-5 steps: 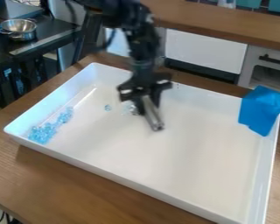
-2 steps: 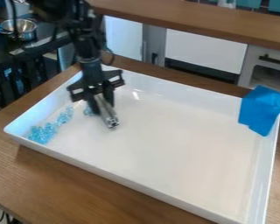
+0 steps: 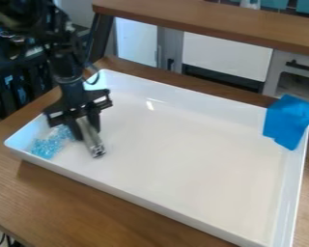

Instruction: Sweep into pile

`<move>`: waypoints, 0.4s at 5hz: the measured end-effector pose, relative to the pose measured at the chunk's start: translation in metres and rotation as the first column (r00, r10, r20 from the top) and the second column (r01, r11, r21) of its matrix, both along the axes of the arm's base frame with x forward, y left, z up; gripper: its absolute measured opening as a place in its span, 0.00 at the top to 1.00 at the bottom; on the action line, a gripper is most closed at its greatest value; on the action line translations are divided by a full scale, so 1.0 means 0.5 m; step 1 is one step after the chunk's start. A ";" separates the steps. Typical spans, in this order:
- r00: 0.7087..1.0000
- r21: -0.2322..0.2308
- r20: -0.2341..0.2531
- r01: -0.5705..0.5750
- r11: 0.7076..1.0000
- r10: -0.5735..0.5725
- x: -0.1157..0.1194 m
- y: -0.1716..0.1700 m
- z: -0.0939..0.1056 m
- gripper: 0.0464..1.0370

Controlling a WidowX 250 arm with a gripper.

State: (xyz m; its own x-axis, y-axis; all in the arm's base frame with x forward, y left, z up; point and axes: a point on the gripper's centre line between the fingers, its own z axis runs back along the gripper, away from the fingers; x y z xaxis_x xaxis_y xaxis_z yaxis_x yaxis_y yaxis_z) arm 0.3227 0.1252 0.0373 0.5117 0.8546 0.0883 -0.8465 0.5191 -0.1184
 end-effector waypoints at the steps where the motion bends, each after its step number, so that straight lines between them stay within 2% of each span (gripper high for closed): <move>1: 0.999 0.021 -0.004 0.036 0.999 -0.036 -0.043 0.006 -0.006 0.66; 2: 0.998 0.034 -0.004 0.063 0.997 -0.063 -0.067 0.003 -0.006 0.66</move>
